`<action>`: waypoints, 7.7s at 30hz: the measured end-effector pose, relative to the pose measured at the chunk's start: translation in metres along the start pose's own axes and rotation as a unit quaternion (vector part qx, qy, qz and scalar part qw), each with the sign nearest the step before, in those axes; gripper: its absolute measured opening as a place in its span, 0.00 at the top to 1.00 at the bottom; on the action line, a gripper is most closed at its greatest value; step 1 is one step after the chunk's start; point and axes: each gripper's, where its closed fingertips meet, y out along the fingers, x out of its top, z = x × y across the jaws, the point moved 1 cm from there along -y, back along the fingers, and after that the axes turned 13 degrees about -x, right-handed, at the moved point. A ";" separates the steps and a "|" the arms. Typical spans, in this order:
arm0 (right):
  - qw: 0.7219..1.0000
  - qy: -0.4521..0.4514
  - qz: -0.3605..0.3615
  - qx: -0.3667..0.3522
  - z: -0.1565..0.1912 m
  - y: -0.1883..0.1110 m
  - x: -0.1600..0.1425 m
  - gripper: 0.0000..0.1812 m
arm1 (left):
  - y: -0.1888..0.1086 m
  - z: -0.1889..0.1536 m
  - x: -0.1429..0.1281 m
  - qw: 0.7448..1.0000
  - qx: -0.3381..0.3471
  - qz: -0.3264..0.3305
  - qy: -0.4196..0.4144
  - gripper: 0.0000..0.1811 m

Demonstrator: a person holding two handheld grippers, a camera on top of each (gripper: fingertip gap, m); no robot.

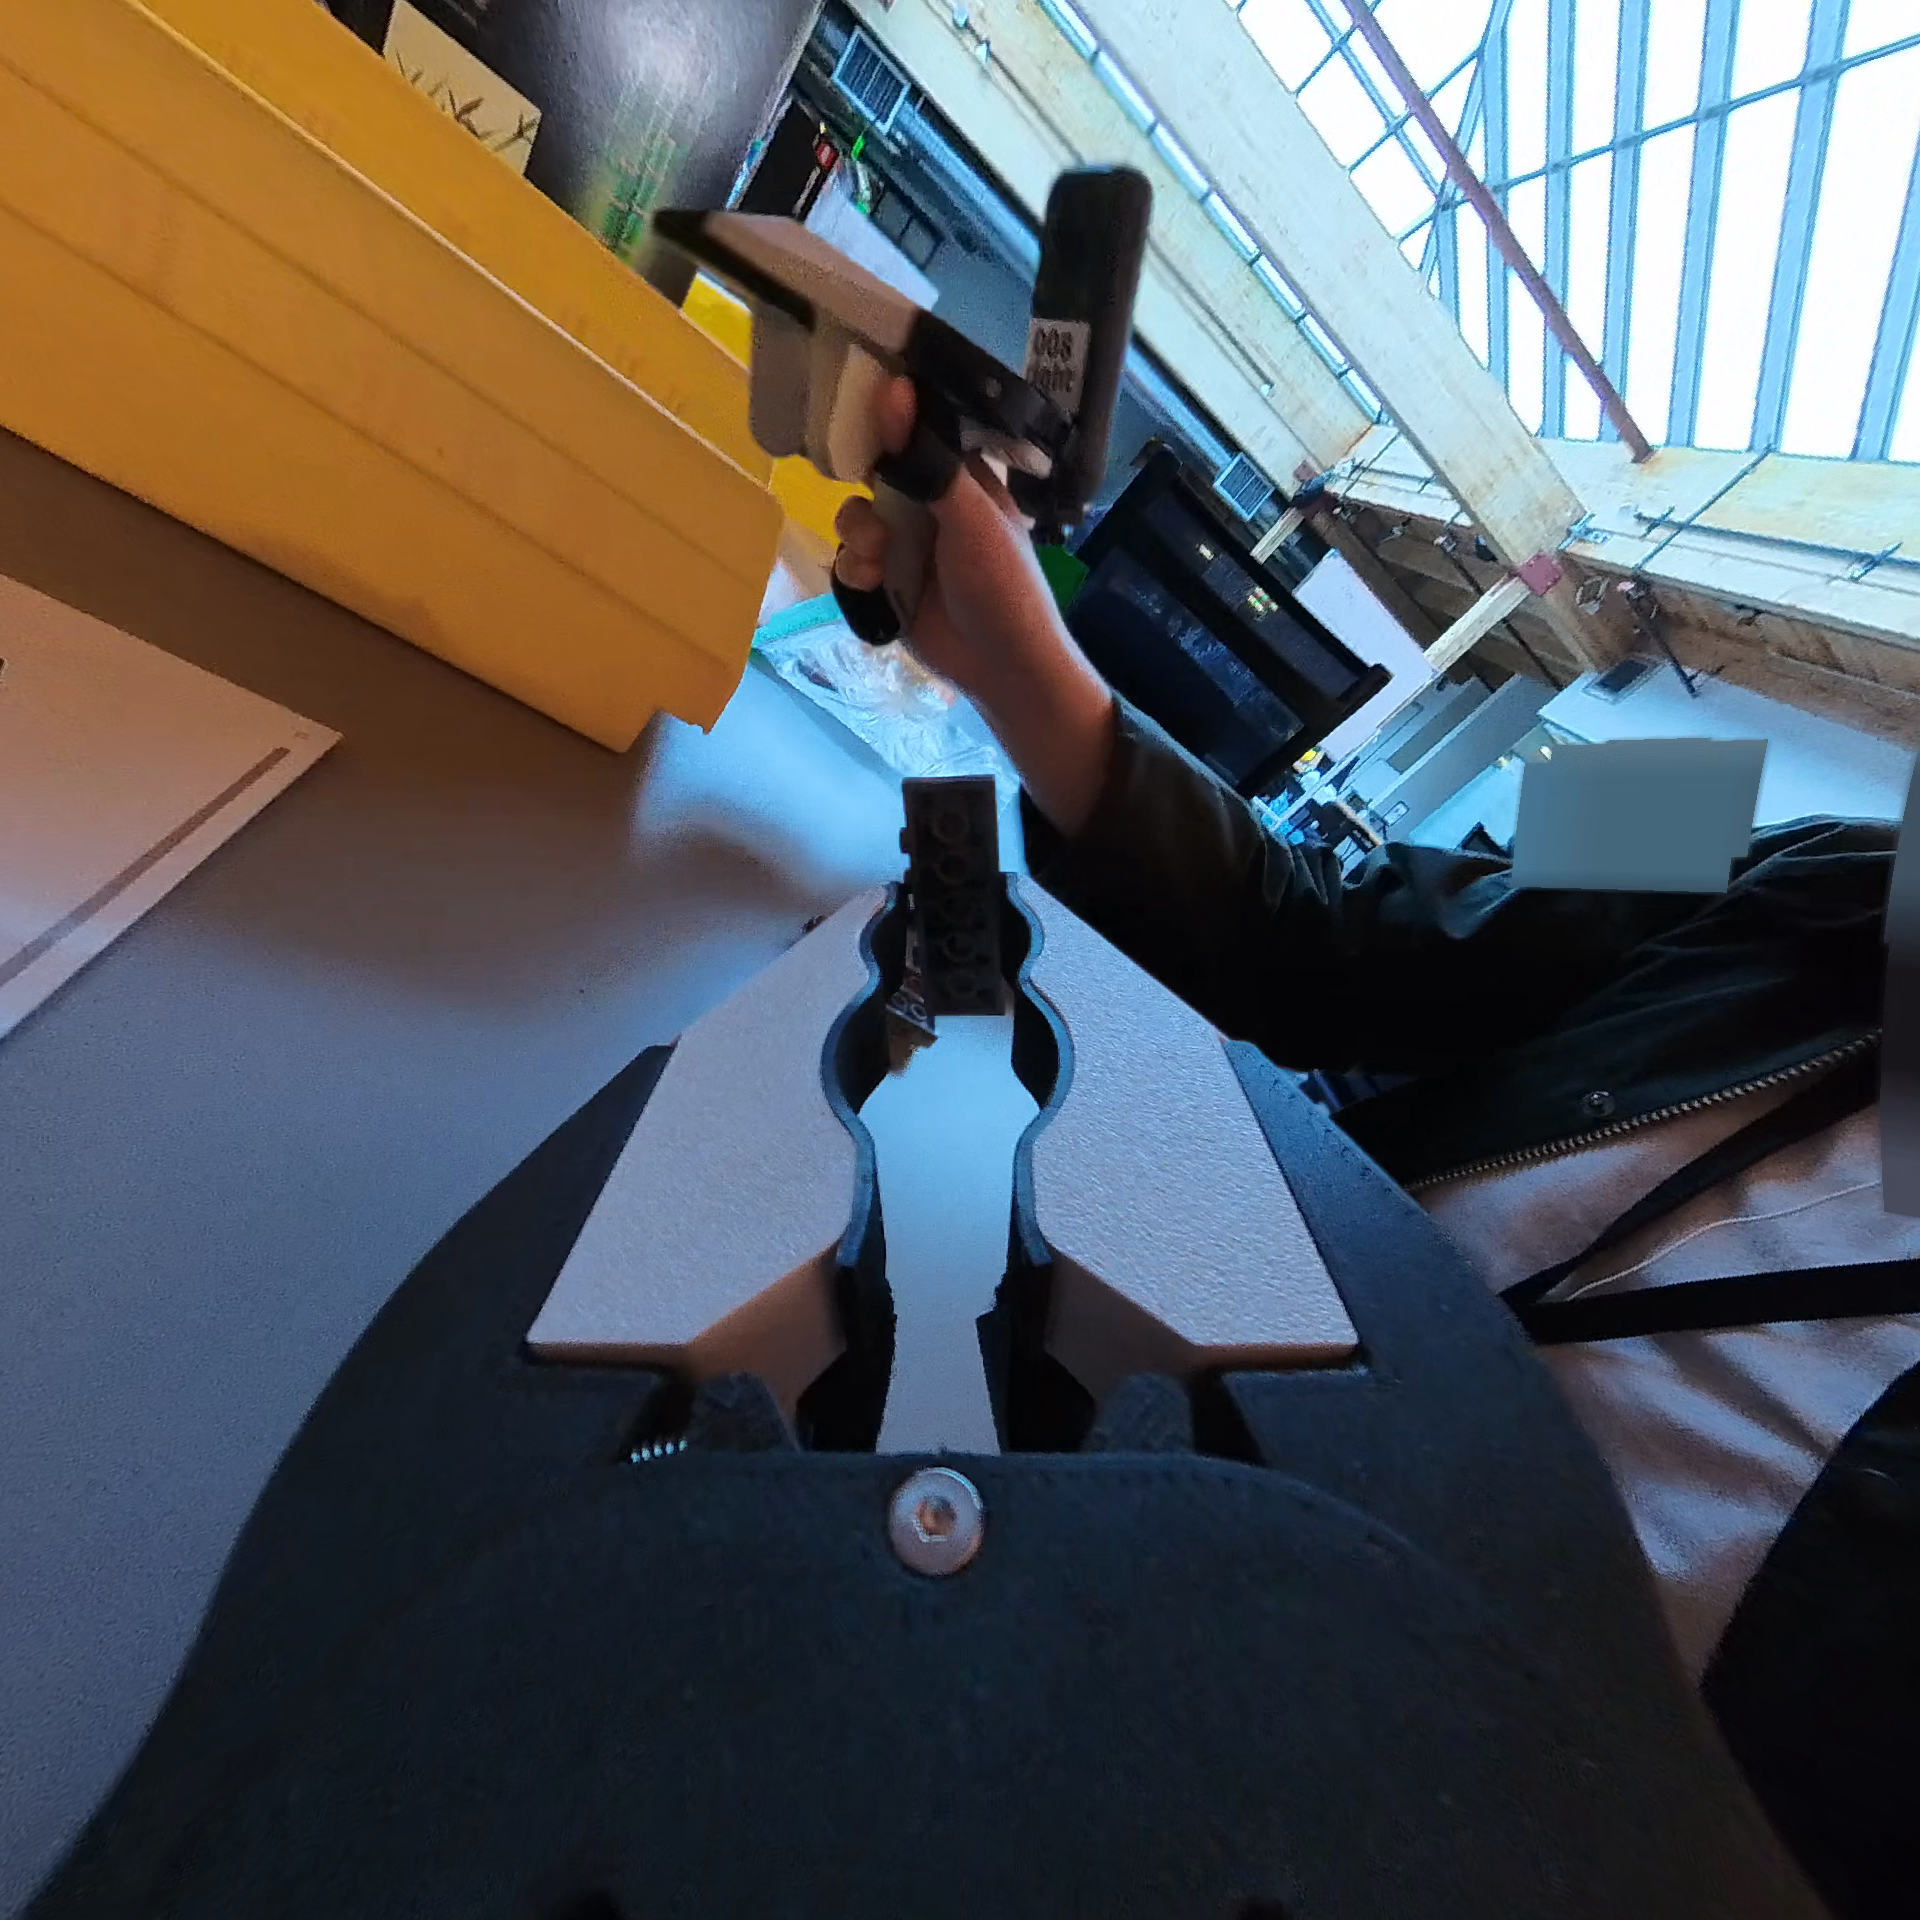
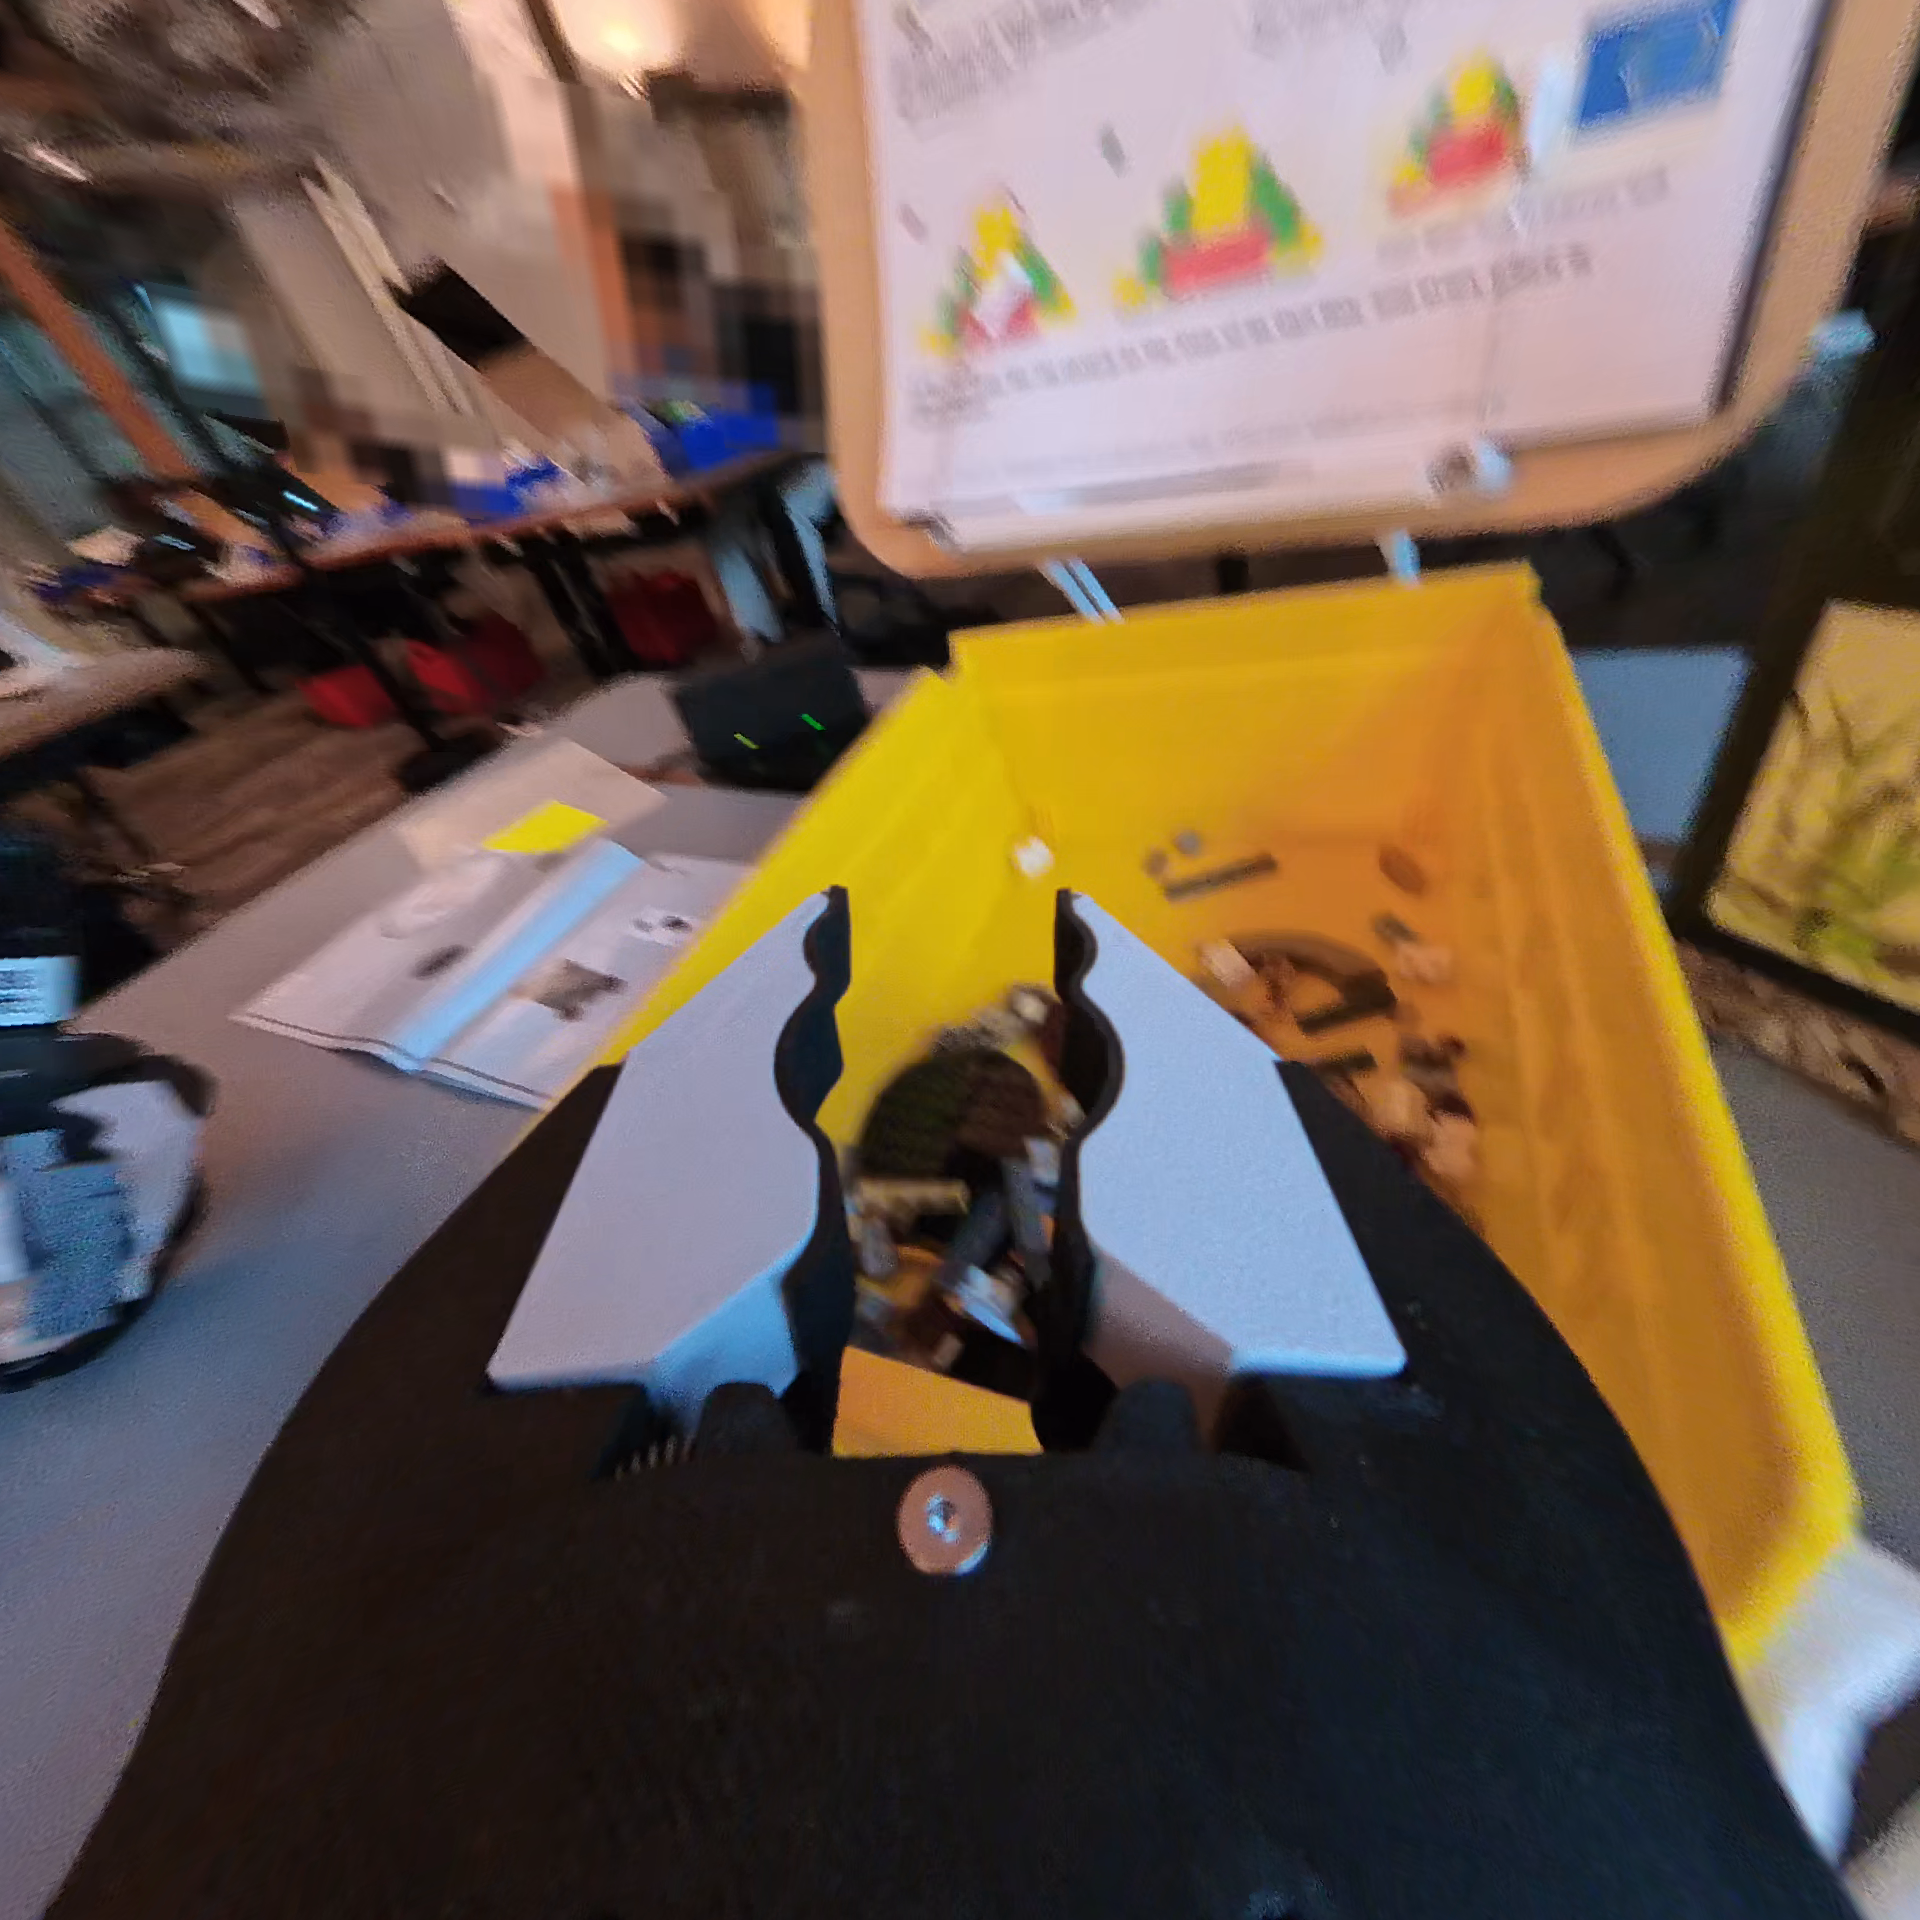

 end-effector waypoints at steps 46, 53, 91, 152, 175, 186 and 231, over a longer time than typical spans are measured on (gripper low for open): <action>0.825 -0.421 -0.068 0.371 0.231 -0.083 -0.096 0.84 | 0.011 -0.032 -0.005 0.982 -0.149 -0.004 -0.118 0.91; 0.825 -0.437 -0.068 0.351 0.231 -0.078 -0.099 0.83 | 0.009 -0.028 -0.005 0.981 -0.144 -0.010 -0.127 0.91; 0.868 -0.050 0.178 0.461 0.232 -0.069 -0.101 0.91 | 0.013 -0.038 0.010 0.979 -0.041 0.001 0.199 0.91; 0.883 -0.173 0.253 0.356 0.207 -0.042 -0.145 0.96 | 0.002 0.008 -0.007 0.984 0.087 0.079 0.134 0.95; 0.905 -0.210 0.193 0.315 0.205 -0.031 -0.135 0.93 | -0.007 0.019 -0.002 0.970 0.155 0.092 0.164 0.99; 0.939 -0.215 0.142 0.227 0.207 -0.018 -0.116 0.94 | -0.009 0.024 0.009 0.954 0.228 0.080 0.178 0.98; 0.968 -0.108 0.138 0.181 0.177 -0.005 -0.111 0.98 | 0.003 0.057 0.023 0.932 0.332 -0.149 -0.003 0.99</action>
